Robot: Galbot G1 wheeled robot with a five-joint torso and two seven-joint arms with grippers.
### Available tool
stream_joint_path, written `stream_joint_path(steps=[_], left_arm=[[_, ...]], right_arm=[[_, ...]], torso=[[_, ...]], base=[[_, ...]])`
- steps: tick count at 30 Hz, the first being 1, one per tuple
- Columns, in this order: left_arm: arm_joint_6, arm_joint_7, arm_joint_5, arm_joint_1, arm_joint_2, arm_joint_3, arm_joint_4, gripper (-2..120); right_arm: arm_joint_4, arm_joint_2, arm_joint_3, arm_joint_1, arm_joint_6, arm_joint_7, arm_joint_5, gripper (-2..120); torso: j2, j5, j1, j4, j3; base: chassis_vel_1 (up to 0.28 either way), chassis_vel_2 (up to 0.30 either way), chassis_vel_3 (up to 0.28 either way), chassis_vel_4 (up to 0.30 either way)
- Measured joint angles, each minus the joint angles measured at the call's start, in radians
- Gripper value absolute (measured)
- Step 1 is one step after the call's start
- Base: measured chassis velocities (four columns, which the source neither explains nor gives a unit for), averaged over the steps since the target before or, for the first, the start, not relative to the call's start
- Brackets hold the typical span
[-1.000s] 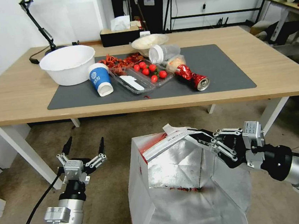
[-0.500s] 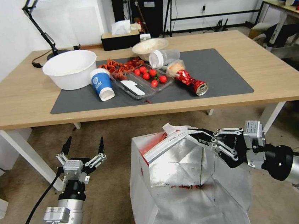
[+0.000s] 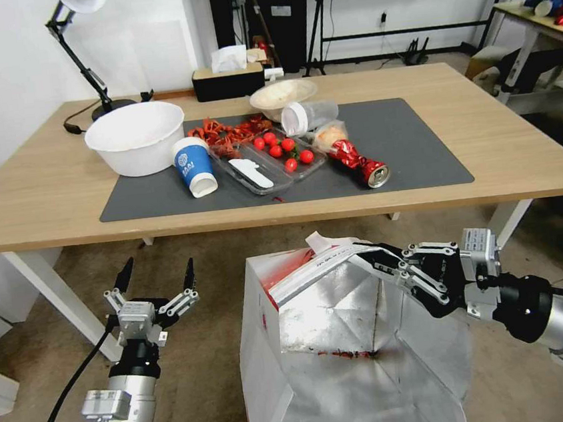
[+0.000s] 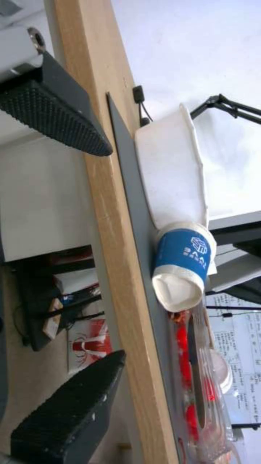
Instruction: Pick up the food delivery bag from the floor and place it on the table.
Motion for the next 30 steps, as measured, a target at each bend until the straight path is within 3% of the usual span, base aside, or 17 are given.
stream_joint_path(steps=[30], left_arm=[[-0.001,0.0,0.002,-0.005,0.002,0.007,0.009,100]], right_arm=[[0.0,-0.001,-0.001,0.004,0.014,-0.004,0.012,0]], torso=[[0.133,0.0,0.055,0.0,0.078]], base=[[0.0,0.0,0.0,0.0]])
